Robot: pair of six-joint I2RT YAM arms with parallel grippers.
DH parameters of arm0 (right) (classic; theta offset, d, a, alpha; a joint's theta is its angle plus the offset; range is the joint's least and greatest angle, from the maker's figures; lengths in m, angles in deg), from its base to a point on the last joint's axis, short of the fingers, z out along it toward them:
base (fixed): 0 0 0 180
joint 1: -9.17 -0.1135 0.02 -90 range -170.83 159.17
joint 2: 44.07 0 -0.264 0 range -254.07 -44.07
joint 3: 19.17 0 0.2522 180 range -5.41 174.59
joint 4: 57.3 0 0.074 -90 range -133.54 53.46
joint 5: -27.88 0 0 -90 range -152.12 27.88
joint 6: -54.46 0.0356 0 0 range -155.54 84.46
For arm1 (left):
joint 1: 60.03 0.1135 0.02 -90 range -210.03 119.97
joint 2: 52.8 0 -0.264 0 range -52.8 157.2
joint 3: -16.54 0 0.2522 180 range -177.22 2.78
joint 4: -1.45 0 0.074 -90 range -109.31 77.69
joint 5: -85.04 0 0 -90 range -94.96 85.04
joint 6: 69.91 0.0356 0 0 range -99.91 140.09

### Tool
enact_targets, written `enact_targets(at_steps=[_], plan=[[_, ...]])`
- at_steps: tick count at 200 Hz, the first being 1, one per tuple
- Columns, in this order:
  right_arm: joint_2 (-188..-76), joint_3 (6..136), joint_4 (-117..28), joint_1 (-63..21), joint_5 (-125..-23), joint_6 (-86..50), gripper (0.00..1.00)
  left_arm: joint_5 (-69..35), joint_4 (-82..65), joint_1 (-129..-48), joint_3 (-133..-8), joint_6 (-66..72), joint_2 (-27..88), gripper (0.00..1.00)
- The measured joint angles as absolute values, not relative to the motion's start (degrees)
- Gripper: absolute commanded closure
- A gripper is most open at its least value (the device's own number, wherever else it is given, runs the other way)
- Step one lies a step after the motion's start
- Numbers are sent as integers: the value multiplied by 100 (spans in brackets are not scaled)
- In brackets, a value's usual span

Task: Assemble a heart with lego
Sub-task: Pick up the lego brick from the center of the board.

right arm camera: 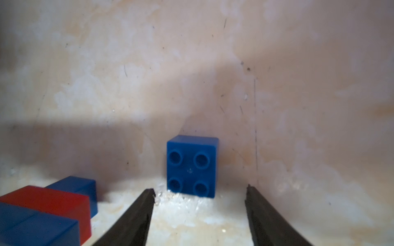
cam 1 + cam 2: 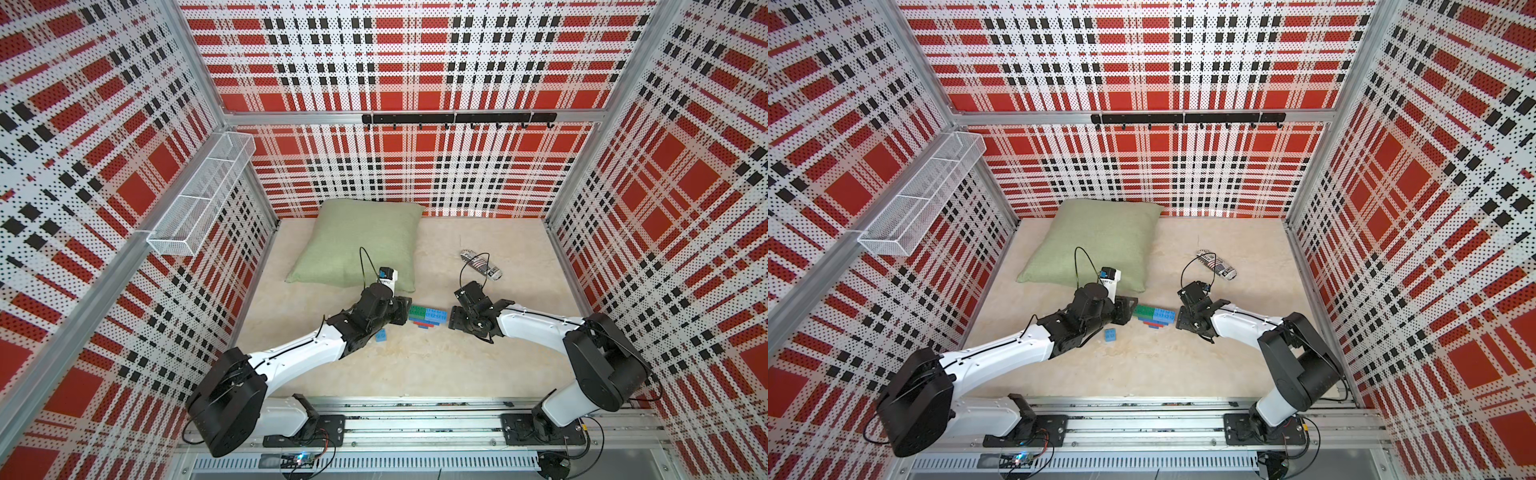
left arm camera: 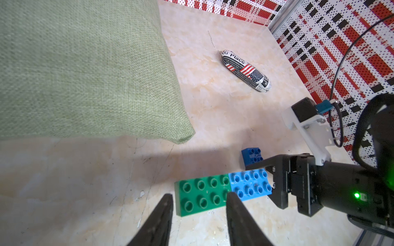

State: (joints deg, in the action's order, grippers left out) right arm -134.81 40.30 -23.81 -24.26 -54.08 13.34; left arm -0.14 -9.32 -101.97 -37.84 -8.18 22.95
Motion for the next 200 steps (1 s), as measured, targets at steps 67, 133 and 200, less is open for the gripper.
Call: enact_targets(at_steps=[67, 133, 200], plan=[[-13768, 4299, -2099, -2446, -4897, 1000, 55, -42, -928, -10157, -3742, -820, 2288, 53], [-13886, 4472, -1761, -2452, -4720, 412, 60, -73, -926, -10144, -3640, -840, 2288, 53], [-13433, 4699, -1243, -2456, -4761, -777, 63, -307, -893, -10114, -3556, -864, 2192, 53]])
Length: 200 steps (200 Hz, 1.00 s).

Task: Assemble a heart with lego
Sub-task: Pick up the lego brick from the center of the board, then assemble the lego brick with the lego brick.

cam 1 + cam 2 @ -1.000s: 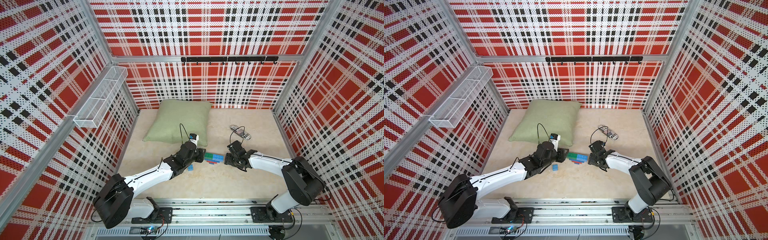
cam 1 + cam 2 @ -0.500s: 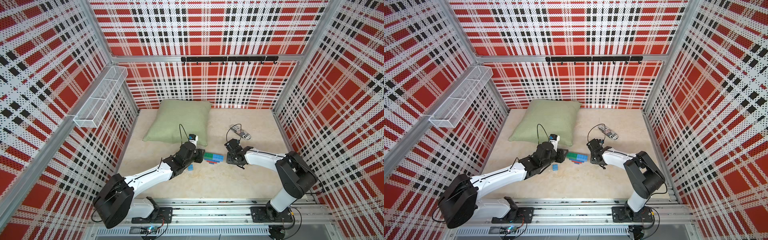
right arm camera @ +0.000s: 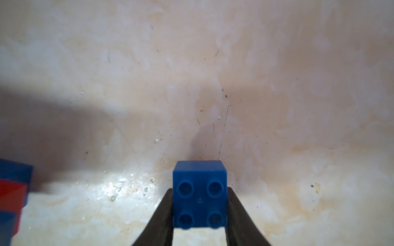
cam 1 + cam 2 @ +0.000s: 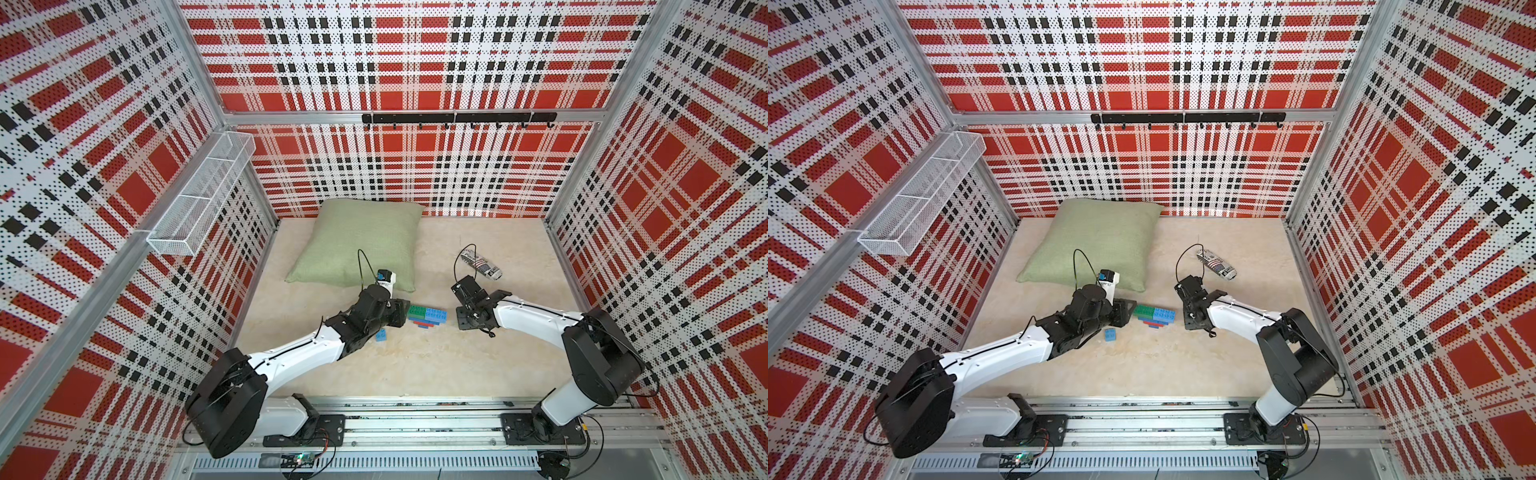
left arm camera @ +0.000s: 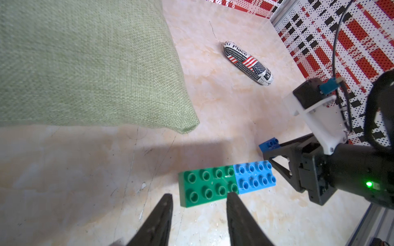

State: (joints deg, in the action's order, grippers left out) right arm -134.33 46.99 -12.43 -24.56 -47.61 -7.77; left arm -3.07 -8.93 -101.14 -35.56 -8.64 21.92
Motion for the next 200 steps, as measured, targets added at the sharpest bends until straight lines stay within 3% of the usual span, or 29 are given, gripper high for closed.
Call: enact_targets(at_steps=[127, 200], plan=[[-13086, 5851, -917, -2623, -7107, -3708, 62, -646, -887, -9856, -3574, -888, 2524, 51], [-13344, 5969, -746, -2684, -7367, -4456, 60, -678, -893, -9779, -3692, -783, 2756, 49]])
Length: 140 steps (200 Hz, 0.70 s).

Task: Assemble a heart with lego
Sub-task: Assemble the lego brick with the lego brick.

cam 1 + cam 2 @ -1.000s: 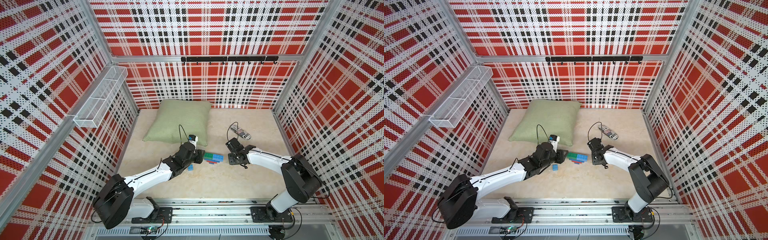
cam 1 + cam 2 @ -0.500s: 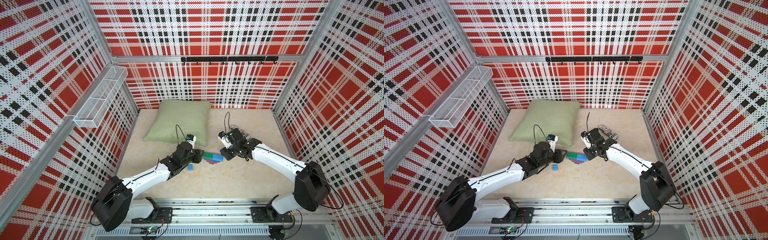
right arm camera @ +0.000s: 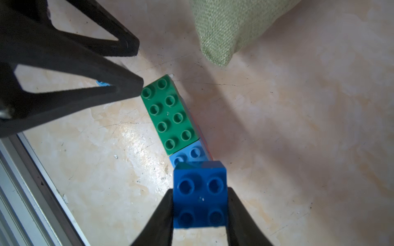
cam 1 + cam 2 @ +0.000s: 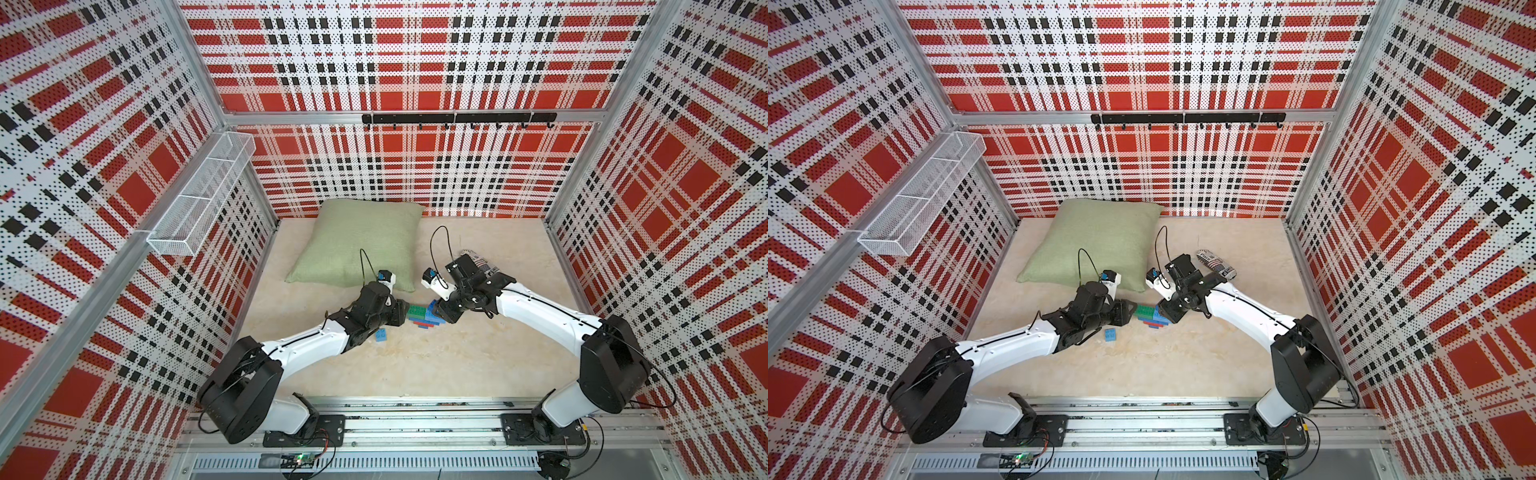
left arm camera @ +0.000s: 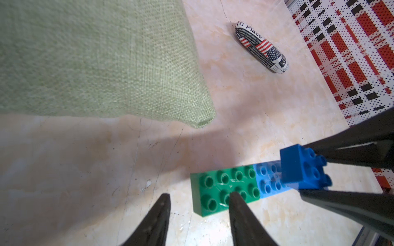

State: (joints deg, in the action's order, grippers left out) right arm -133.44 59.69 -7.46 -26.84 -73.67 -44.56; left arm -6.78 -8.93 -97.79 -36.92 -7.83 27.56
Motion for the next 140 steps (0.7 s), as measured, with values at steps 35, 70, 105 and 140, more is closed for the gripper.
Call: enact_targets(at_steps=[35, 70, 105, 140], plan=[[-13344, 5969, -572, -2736, -7316, -4690, 62, -801, -893, -9707, -3742, -726, 2824, 49], [-13350, 5991, -421, -2808, -7188, -4845, 63, -1004, -871, -9707, -3812, -661, 2981, 49], [-13435, 6120, -392, -2817, -7087, -4932, 63, -1148, -839, -9709, -3965, -643, 3233, 50], [-13573, 6131, -386, -2821, -7091, -4954, 63, -1229, -762, -9711, -4061, -635, 3416, 50]])
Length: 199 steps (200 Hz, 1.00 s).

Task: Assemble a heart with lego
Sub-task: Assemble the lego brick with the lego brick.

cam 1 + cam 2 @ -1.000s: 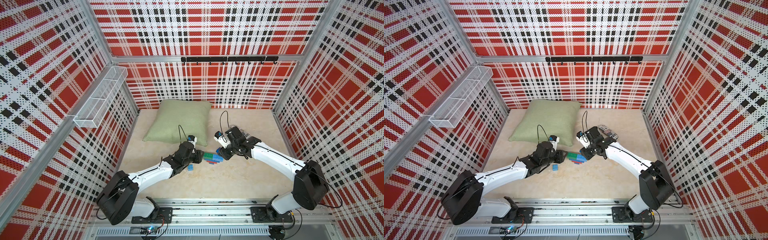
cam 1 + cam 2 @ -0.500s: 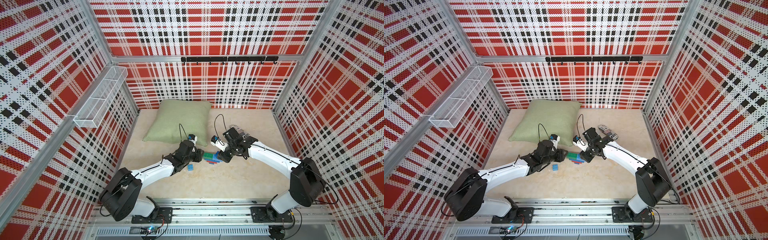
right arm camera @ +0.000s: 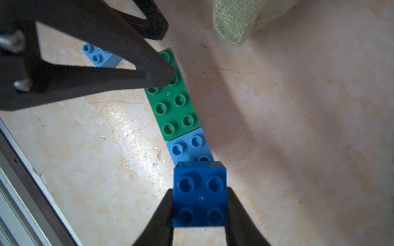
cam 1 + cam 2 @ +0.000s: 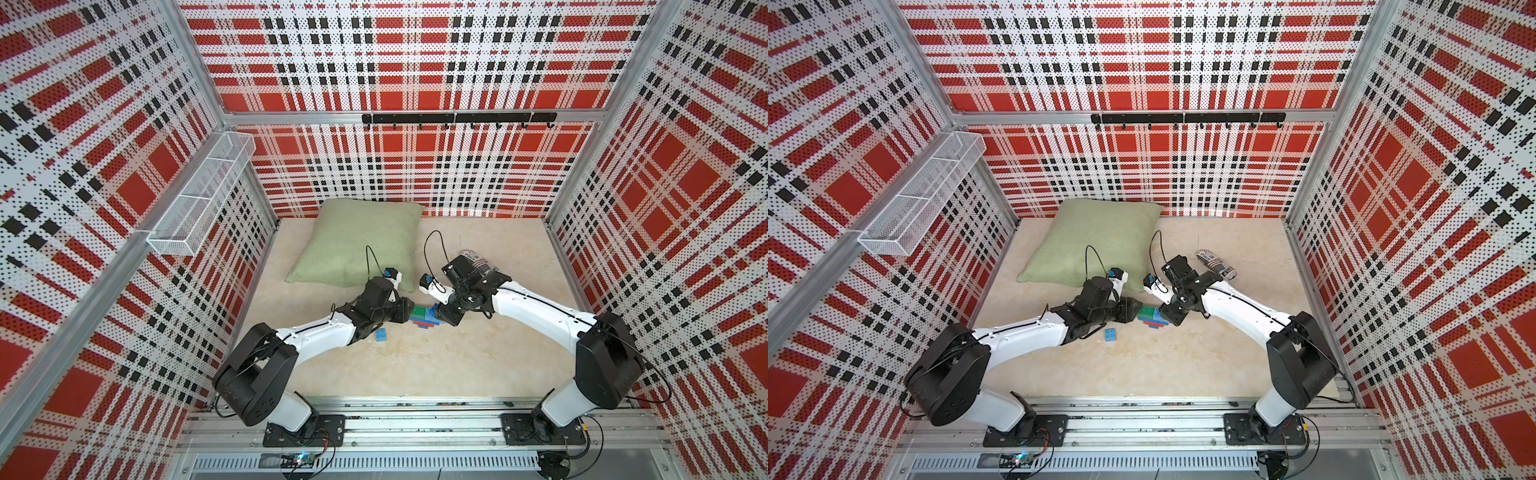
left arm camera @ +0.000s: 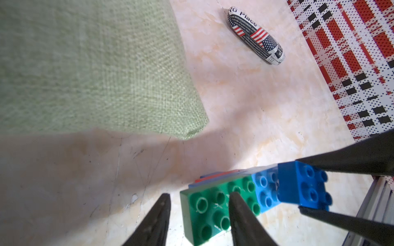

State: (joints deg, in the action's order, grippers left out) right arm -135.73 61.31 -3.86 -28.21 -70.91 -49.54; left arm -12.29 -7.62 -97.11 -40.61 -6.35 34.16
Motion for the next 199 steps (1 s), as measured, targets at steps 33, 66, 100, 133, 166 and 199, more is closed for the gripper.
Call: enact_targets(at_steps=[33, 66, 100, 133, 166, 199], plan=[[-13634, 6131, -397, -2887, -7089, -4937, 63, -1234, -723, -9714, -4182, -597, 3600, 51], [-13634, 6128, -419, -2972, -7096, -4884, 63, -1251, -675, -9720, -4247, -536, 3733, 51], [-13606, 6098, -434, -2983, -6945, -4819, 62, -1249, -631, -9722, -4271, -490, 3818, 51], [-13488, 6026, -392, -2968, -6702, -4836, 60, -1245, -631, -9731, -4348, -416, 3891, 51], [-13536, 6030, -312, -2968, -6670, -4878, 62, -1253, -629, -9746, -4468, -333, 4022, 51], [-13540, 6030, -309, -2977, -6774, -4851, 61, -1249, -629, -9775, -4523, -270, 4039, 51]])
